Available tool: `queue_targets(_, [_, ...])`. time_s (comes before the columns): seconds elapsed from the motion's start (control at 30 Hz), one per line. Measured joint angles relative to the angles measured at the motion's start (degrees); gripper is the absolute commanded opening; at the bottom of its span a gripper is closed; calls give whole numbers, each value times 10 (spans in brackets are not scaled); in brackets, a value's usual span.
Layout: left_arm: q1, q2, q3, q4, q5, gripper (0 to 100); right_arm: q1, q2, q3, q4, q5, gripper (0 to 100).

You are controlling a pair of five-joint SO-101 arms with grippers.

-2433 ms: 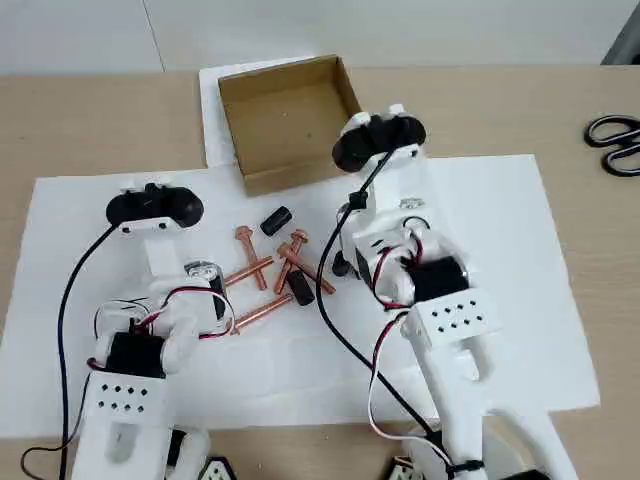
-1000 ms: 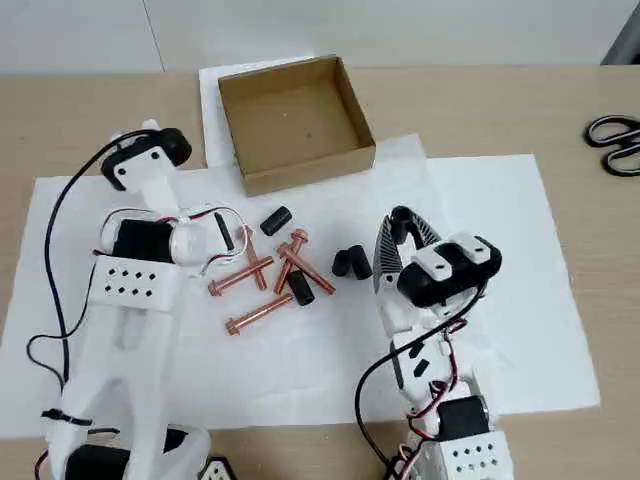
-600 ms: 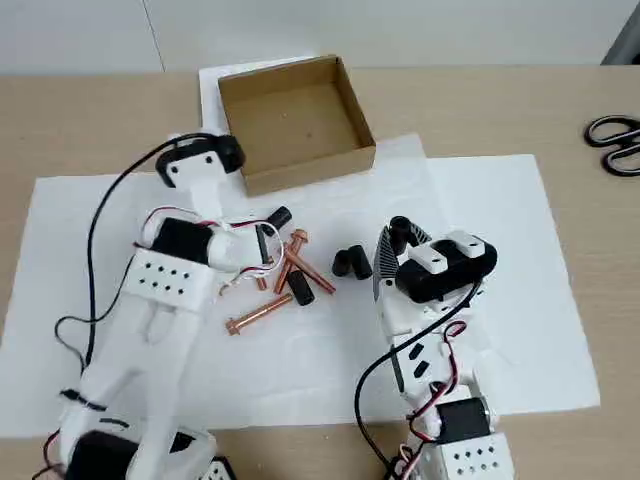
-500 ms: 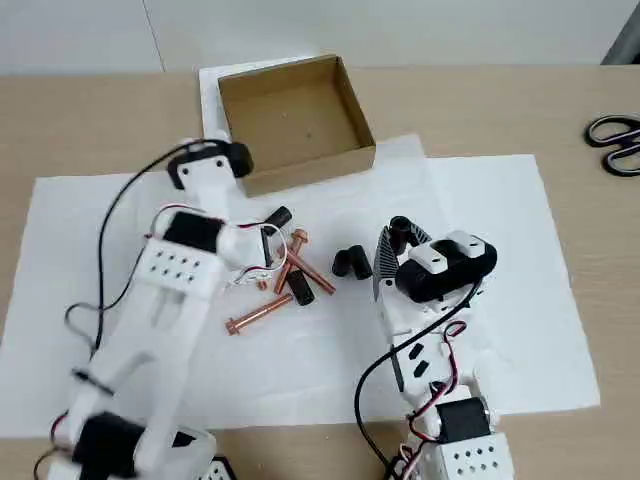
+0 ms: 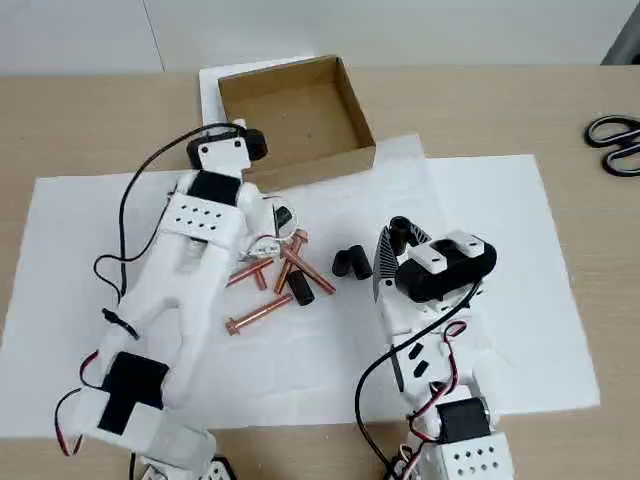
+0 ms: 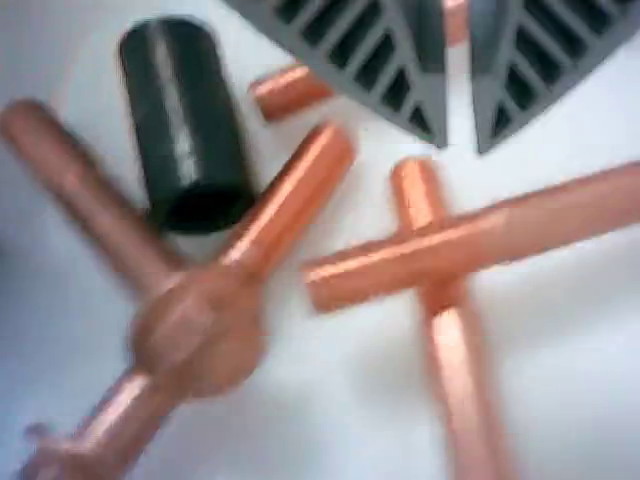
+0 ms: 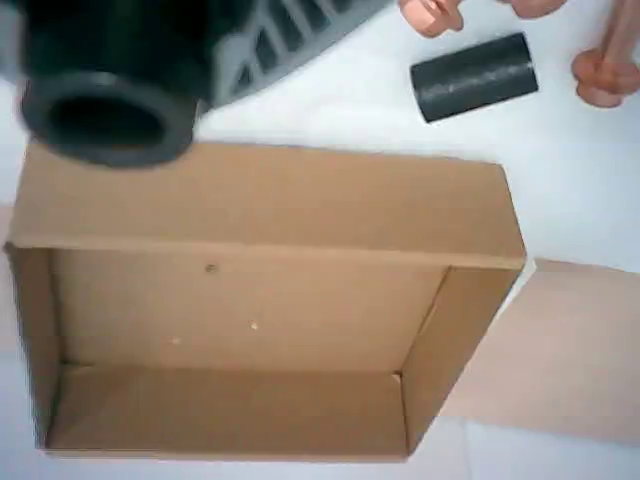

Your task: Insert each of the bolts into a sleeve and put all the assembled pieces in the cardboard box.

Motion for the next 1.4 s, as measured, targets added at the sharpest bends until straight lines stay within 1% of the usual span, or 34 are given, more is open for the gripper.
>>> queue_targets(0.07, [-17, 4, -18, 25, 13, 8, 0, 0, 0, 0, 0, 4])
queue_targets(0.13, [-33, 5, -22, 43, 51, 8, 0, 0, 0, 0, 0, 4])
queue_targets(0.2, [-45, 5, -23, 55, 103, 8, 0, 0, 0, 0, 0, 4])
queue_targets(0.37, [-48, 7, -23, 59, 265, 8, 0, 0, 0, 0, 0, 4])
queue_targets(0.57, [-47, 7, -23, 59, 385, 8, 0, 0, 0, 1, 0, 4])
queue_targets(0.67, [-47, 7, -23, 58, 462, 8, 0, 0, 0, 28, 0, 4])
queue_targets(0.73, [-47, 7, -23, 58, 499, 8, 0, 0, 0, 47, 0, 4])
queue_targets(0.9, [-47, 7, -23, 54, 548, 9, 1, 0, 0, 55, 0, 4])
queue_targets(0.97, [-52, 7, -23, 41, 556, 14, 1, 0, 0, 55, 0, 4])
queue_targets(1.07, [-64, 7, -23, 18, 560, 78, 1, 0, 0, 55, 0, 4])
queue_targets(1.17, [-69, 7, -23, 15, 562, 176, 1, 0, 0, 55, 0, 4])
queue_targets(1.23, [-69, 7, -23, 15, 565, 219, 1, 0, 0, 55, 0, 4])
queue_targets(1.4, [-69, 7, -4, 13, 587, 229, 1, 0, 0, 55, 0, 4])
